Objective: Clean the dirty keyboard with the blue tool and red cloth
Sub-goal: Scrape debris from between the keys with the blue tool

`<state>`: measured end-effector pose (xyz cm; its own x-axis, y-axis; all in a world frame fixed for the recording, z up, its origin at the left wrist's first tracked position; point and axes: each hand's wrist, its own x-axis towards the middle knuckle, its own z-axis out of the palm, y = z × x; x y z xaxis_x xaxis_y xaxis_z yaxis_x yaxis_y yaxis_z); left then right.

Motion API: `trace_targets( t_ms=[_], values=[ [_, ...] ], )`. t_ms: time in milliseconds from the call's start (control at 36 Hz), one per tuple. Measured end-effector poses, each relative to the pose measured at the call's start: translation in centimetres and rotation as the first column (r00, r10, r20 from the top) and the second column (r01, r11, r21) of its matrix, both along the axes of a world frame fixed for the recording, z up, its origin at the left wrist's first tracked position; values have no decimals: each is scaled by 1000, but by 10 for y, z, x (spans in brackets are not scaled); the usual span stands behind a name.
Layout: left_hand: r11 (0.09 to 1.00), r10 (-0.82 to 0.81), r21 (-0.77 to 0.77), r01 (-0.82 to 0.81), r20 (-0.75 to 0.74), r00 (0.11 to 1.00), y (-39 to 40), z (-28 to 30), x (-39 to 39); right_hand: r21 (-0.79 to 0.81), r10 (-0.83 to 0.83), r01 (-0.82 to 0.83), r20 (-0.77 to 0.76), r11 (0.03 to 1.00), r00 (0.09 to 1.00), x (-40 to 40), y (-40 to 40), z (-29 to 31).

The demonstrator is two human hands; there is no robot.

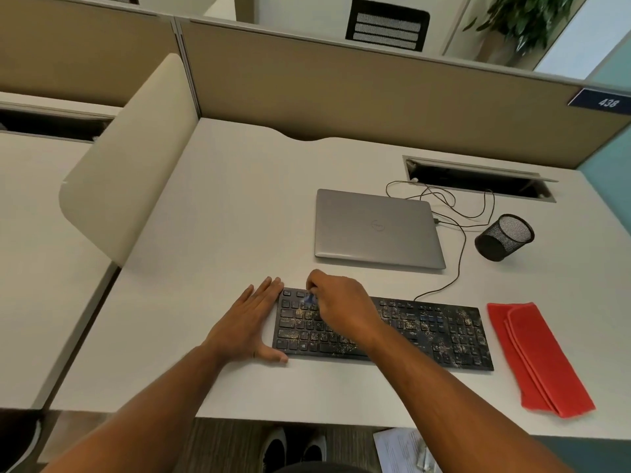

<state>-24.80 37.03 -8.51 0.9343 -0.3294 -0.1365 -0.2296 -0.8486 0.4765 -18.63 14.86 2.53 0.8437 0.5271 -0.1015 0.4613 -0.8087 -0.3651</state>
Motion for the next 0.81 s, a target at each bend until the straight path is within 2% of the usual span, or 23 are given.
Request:
trace_targets(
  t_ms=[167,278,333,444,556,694,806],
  values=[
    [1000,-4,7,4,0,1000,1,0,0,165,-7,8,-5,986,1000,-5,12,-1],
    [1000,-12,-10,12,-6,1000,1,0,0,80,147,-149,28,986,989,-18,20,-14],
    [1000,-17,-23,17,-12,1000,2,0,1,87,192,-192,18,977,981,-22,19,-16],
    [999,-26,-37,25,-30,999,3,2,2,136,182,-186,38,973,983,-19,18,-11],
    [997,-39,-64,36,-43,998,4,4,3,72,228,-238,130,969,965,-16,21,-15],
    [996,-49,-71,45,-58,997,6,3,4,-2,341,-342,84,940,936,-27,18,-26],
    [996,-54,-73,49,-66,996,6,2,5,80,351,-352,32,932,936,-34,17,-20]
  ],
)
